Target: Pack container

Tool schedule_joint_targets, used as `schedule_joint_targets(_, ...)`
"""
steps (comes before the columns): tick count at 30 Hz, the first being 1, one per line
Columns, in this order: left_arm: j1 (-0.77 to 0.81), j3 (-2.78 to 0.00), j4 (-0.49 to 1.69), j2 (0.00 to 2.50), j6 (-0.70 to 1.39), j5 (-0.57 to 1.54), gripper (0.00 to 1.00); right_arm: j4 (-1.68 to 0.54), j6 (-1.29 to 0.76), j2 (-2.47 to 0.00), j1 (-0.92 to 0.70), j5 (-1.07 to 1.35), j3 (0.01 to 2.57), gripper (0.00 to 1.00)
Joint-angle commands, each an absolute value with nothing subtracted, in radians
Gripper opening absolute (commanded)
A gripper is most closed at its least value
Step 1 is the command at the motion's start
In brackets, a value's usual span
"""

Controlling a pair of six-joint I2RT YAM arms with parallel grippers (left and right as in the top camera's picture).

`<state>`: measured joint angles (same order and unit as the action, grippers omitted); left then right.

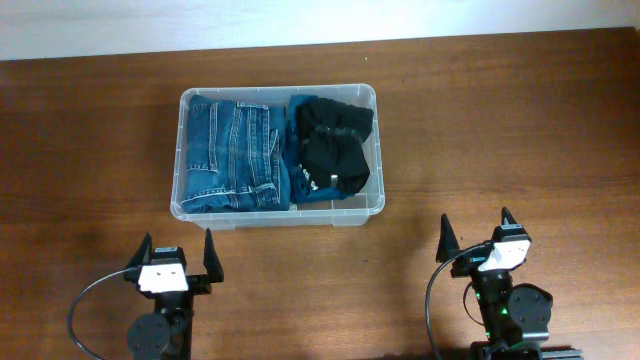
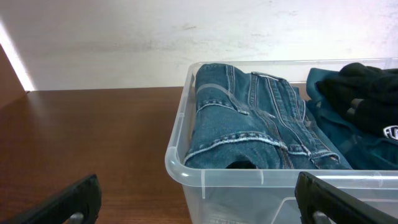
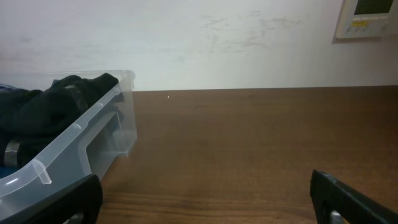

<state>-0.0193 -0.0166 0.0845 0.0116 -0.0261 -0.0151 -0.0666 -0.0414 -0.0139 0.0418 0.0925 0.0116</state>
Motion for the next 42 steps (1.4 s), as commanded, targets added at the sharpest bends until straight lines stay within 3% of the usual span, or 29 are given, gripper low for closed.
schedule_joint_targets(1,-0.022,-0.009,0.083,0.005,-0.023,-0.007,0.99,-0.072,-0.033,-0.003,0.048,0.094,0.006,0.98)
schedule_joint_targets(26,-0.022,-0.009,0.083,0.005,-0.023,-0.007,0.99,-0.071,0.057,-0.003,0.046,0.100,0.006,0.98)
schedule_joint_targets(42,-0.022,-0.009,0.083,0.005,-0.023,-0.007,0.99,-0.070,-0.001,-0.004,0.046,0.112,0.006,0.98)
